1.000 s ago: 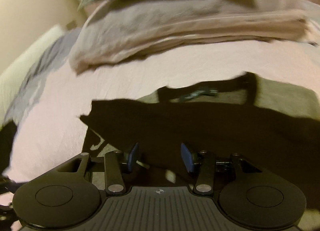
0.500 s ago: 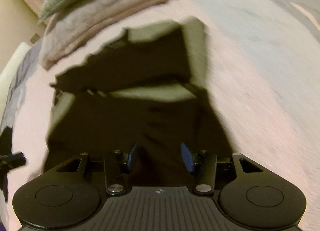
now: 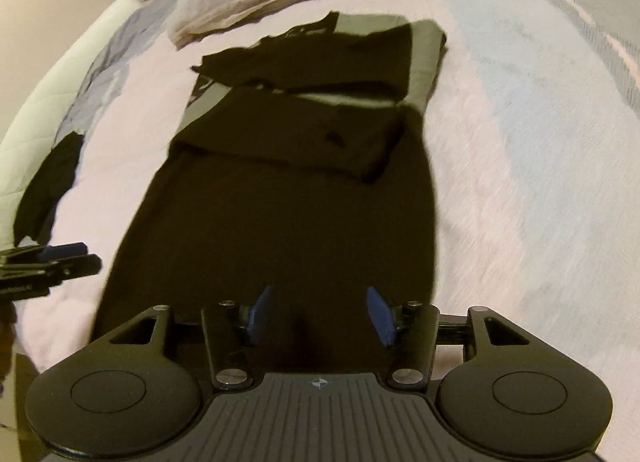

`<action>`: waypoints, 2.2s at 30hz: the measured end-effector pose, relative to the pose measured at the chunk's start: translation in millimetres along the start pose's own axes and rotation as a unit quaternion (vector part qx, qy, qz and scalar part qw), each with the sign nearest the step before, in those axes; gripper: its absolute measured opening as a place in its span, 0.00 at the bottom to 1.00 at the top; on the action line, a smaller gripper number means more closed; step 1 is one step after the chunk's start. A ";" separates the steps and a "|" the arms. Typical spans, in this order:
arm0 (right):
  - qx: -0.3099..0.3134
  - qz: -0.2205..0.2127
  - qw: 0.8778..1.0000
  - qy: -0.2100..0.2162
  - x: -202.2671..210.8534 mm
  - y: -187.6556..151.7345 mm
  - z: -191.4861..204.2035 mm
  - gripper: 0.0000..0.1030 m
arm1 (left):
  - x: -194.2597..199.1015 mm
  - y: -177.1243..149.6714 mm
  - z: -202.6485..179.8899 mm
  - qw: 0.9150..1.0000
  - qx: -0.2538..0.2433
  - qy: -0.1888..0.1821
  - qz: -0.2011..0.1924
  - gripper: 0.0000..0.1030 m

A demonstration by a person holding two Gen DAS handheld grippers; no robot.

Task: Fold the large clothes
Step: 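Move both open grippers to the sweater hem and position them, then grasp the hem with the left gripper while the right gripper grasps the hem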

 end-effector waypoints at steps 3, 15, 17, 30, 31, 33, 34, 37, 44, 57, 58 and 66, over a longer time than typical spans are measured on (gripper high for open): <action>-0.008 0.005 1.000 -0.001 4.4 -19.3 14.4 0.50 | 10.8 -9.0 -4.4 1.000 -0.010 -0.009 0.001 0.55; 0.050 0.046 0.995 -0.073 31.3 -93.1 39.6 0.52 | 32.8 -64.5 -29.2 0.992 -0.107 -0.047 0.056 0.57; 0.060 0.047 0.994 -0.074 35.5 -96.9 43.8 0.52 | 37.3 -67.9 -31.7 0.992 -0.104 -0.051 0.057 0.57; 0.185 0.054 0.977 -0.091 30.7 -113.9 34.4 0.54 | 24.3 -84.8 -46.5 0.991 -0.094 -0.051 0.078 0.59; 0.197 0.055 0.974 -0.093 29.1 -117.4 32.0 0.54 | 22.8 -87.1 -47.9 0.991 -0.096 -0.051 0.081 0.59; 0.232 0.056 0.966 -0.102 25.1 -124.7 28.0 0.54 | 19.9 -92.2 -50.9 0.990 -0.105 -0.049 0.086 0.60; 0.260 0.053 0.958 -0.108 22.7 -129.5 27.1 0.54 | 17.9 -94.7 -52.6 0.988 -0.116 -0.047 0.087 0.60; 0.350 0.049 0.928 -0.120 12.4 -145.5 24.7 0.54 | 17.2 -105.0 -65.9 0.978 -0.191 -0.037 0.073 0.68; 0.527 0.031 0.838 -0.138 -17.7 -186.1 14.4 0.60 | 1.7 -153.3 -102.1 0.887 -0.460 0.004 0.042 0.79; 0.661 -0.007 0.727 -0.184 -47.6 -202.8 -24.1 0.61 | -15.9 -173.8 -88.0 0.778 -0.626 0.051 0.002 0.71; 0.667 -0.009 0.722 -0.186 -49.6 -200.1 -25.2 0.61 | -15.9 -173.5 -85.1 0.776 -0.629 0.052 0.000 0.68; 0.659 -0.019 0.725 -0.199 -45.0 -191.9 -32.4 0.31 | -3.8 -165.7 -72.2 0.799 -0.598 0.058 -0.012 0.08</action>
Point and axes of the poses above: each gripper's, at about its wrist camera, not at the fingertips, and x roughly against the way its jaws point, z to its left, y to its top, the point moved 7 cm from there along -x, roughly the way its jaws point, and after that the axes turned 12 degrees about -x, right-handed, at the moved point
